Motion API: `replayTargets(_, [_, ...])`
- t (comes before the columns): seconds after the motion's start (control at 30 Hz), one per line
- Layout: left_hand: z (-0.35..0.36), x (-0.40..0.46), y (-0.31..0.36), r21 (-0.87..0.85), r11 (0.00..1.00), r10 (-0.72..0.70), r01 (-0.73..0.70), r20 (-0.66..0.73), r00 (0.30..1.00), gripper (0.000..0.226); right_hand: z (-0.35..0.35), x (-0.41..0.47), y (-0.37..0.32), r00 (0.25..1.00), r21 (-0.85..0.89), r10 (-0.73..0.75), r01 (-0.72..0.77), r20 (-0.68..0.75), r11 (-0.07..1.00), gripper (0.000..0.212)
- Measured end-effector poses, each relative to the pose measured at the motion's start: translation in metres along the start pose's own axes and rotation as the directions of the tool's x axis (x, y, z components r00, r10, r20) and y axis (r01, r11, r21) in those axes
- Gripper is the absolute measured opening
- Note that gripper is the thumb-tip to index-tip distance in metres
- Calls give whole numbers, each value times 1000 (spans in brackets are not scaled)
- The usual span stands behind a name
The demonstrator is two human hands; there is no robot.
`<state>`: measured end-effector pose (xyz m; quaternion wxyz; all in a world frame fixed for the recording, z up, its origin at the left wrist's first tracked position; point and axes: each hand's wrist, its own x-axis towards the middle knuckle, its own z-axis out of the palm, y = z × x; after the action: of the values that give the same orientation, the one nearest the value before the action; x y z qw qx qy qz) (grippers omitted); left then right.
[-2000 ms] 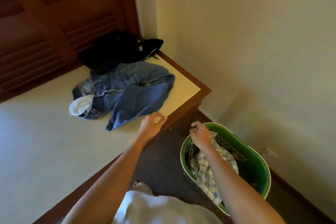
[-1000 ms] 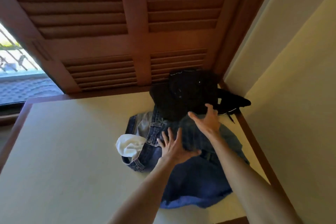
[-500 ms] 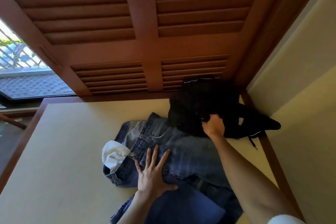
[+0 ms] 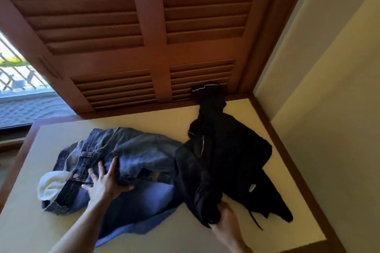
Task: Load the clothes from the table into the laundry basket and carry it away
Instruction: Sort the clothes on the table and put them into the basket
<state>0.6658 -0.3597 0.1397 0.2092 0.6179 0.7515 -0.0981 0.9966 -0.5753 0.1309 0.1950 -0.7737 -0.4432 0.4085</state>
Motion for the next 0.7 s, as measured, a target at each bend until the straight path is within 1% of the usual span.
replayTargets(0.03, [-6, 4, -6, -6, 1000, -22, 22, 9, 1000, 133, 3, -10, -1, 1000, 11, -22, 21, 17, 1000, 28])
replayTargets(0.07, [-12, 5, -7, -12, 999, -34, 34, 22, 999, 129, 3, -16, -4, 999, 57, -49, 48, 7, 997, 13])
replayTargets(0.1, [-15, 3, -3, -16, 999, -27, 28, 21, 999, 123, 3, -20, -8, 999, 112, -44, 43, 4, 993, 8])
replayTargets(0.13, [-17, -2, 5, -22, 1000, 12, -13, -8, 1000, 114, 2, -21, -14, 998, 153, -53, 49, 20, 987, 14])
replayTargets(0.17, [-19, -10, 17, -43, 995, 92, -95, -53, 994, 103, -3, -26, -29, 996, 169, -89, 83, 30, 982, 14])
replayTargets(0.2, [-23, -23, 31, -114, 969, 210, -218, -81, 974, 89, -5, -32, -43, 989, 205, -146, 137, 27, 969, 15])
replayTargets(0.23, [-28, -43, 48, -280, 887, 359, -367, -82, 930, 72, -7, -38, -56, 981, 250, -189, 174, 37, 953, 18])
replayTargets(0.27, [-33, -68, 67, -509, 746, 481, -430, -34, 876, 53, -7, -42, -69, 972, 326, -228, 200, 50, 924, 20])
replayTargets(0.3, [-35, -97, 84, -699, 612, 580, -370, 79, 811, 40, -9, -47, -83, 964, 389, -265, 231, 34, 892, 21])
replayTargets(0.33, [-32, -119, 96, -833, 505, 641, -225, 187, 744, 35, -10, -48, -92, 959, 434, -284, 259, -7, 863, 17])
replayTargets(0.37, [-27, -134, 103, -900, 434, 627, -35, 274, 729, 34, -11, -45, -100, 958, 464, -280, 279, -66, 841, 12])
replayTargets(0.4, [-19, -145, 107, -911, 393, 572, 124, 347, 743, 33, -10, -40, -105, 956, 508, -271, 292, -116, 811, 20])
replayTargets(0.43, [-9, -151, 106, -913, 352, 528, 208, 377, 761, 30, -9, -36, -108, 955, 530, -261, 294, -137, 795, 36])
replayTargets(0.47, [-1, -155, 103, -914, 330, 510, 238, 384, 769, 27, -8, -32, -107, 958, 526, -257, 284, -127, 801, 49])
replayTargets(0.5, [6, -154, 98, -917, 329, 504, 228, 374, 778, 23, -8, -27, -106, 964, 496, -253, 262, -85, 828, 57])
replayTargets(0.53, [10, -154, 92, -921, 342, 496, 187, 346, 796, 21, -8, -22, -101, 967, 452, -254, 235, -19, 860, 60])
replayTargets(0.6, [16, -147, 76, -927, 361, 458, 104, 273, 846, 23, -17, -14, -91, 968, 355, -219, 163, 124, 920, 56])
replayTargets(0.63, [15, -144, 66, -930, 360, 415, 70, 227, 881, 21, -24, -8, -84, 968, 323, -200, 144, 150, 936, 56])
replayTargets(0.67, [11, -139, 53, -927, 375, 356, 31, 175, 918, 21, -33, -2, -77, 976, 282, -179, 138, 126, 950, 60])
replayTargets(0.7, [6, -134, 40, -915, 402, 294, -4, 125, 948, 21, -43, 6, -69, 990, 185, -142, 136, 19, 973, 66])
